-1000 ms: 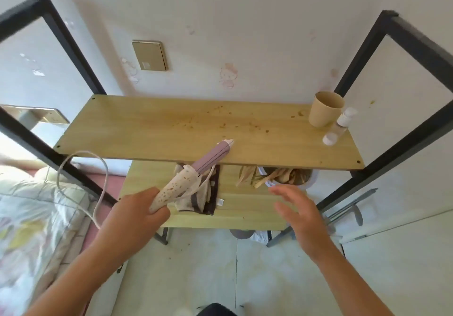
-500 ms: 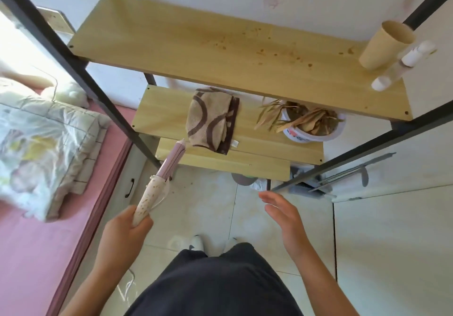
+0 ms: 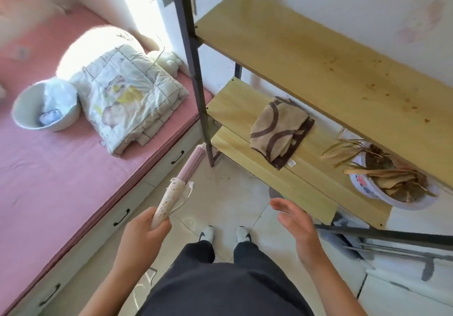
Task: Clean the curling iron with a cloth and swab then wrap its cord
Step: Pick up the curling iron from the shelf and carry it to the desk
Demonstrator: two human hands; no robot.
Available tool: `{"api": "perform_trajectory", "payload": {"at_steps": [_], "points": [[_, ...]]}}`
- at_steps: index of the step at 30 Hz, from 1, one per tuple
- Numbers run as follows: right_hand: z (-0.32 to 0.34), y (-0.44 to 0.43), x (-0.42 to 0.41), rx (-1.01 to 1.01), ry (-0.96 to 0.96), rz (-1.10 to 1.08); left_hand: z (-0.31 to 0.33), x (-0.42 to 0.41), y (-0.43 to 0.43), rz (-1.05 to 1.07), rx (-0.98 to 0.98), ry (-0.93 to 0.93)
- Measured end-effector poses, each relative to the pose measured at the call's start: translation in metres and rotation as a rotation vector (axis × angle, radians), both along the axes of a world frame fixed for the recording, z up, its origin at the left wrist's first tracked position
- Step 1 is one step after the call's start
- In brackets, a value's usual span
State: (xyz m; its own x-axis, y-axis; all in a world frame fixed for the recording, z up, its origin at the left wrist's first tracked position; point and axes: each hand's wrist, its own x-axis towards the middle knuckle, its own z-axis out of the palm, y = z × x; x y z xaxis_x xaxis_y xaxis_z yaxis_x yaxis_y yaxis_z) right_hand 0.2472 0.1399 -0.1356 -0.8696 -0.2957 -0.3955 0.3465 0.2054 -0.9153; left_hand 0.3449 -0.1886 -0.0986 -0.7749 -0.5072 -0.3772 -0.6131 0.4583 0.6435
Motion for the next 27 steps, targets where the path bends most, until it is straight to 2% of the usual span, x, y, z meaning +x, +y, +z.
{"api": "perform_trajectory", "payload": {"at_steps": [7,15,21,27], "points": [[-0.009,-0.015,-0.036,-0.084,0.046,0.244,0.020,0.055,0.025,0.348,-0.072,0.071],[-0.007,-0.078,-0.024,-0.158,0.071,0.455,0.026,0.156,0.030,0.758,-0.059,0.092],[0.007,-0.178,0.022,-0.204,0.096,0.695,0.037,0.239,0.020,0.988,-0.051,0.144],[0.017,-0.287,0.105,-0.289,0.134,0.950,0.026,0.339,0.012,1.250,-0.045,0.186]]}}
